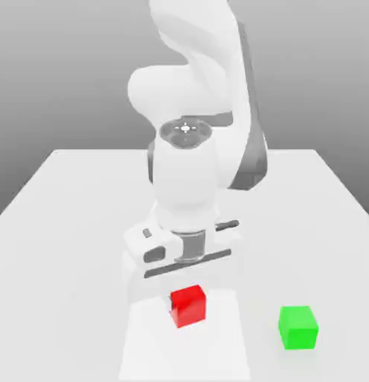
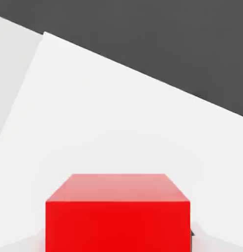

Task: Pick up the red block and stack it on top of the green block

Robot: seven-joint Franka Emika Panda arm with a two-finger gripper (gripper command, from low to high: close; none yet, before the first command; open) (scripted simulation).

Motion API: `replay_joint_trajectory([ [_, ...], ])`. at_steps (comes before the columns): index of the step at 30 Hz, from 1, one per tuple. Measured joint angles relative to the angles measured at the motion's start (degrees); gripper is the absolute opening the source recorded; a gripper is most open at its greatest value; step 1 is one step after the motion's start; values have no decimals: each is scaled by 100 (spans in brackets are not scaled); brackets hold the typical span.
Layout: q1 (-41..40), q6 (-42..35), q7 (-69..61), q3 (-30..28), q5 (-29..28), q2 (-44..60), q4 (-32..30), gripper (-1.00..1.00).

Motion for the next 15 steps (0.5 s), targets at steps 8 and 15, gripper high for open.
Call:
replay_joint_trajectory([
  [8, 1340, -626, 1672, 619, -57, -88, 539, -100],
  [15, 1481, 230, 2098, 487, -387, 884, 647, 100],
])
